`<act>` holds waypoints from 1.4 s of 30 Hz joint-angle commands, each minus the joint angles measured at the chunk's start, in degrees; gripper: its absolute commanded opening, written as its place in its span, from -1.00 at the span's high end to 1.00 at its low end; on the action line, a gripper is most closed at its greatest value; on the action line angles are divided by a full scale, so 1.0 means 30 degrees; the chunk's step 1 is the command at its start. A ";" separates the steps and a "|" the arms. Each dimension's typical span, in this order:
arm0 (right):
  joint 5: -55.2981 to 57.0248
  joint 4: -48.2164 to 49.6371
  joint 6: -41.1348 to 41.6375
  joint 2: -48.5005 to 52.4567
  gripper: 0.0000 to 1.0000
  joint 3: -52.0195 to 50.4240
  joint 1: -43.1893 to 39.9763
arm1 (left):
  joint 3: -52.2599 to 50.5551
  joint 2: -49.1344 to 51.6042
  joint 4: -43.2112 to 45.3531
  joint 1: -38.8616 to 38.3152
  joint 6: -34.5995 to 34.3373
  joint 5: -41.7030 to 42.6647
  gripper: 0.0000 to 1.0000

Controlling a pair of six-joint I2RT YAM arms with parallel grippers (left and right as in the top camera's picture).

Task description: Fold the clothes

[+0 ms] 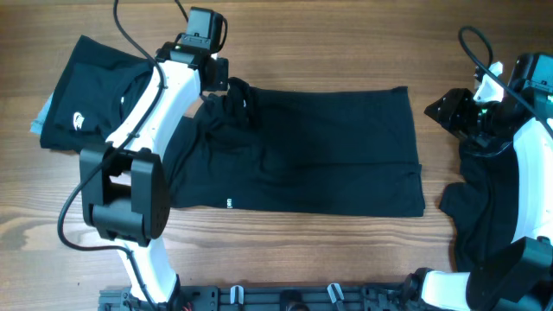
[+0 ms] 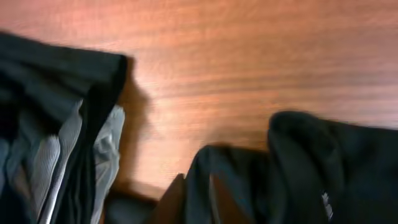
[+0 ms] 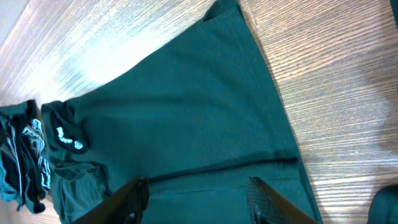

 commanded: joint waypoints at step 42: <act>-0.0029 0.0015 0.0095 0.0204 -0.13 0.0160 0.0066 | -0.0838 0.0976 -0.0561 0.1392 -0.2820 0.6652 0.91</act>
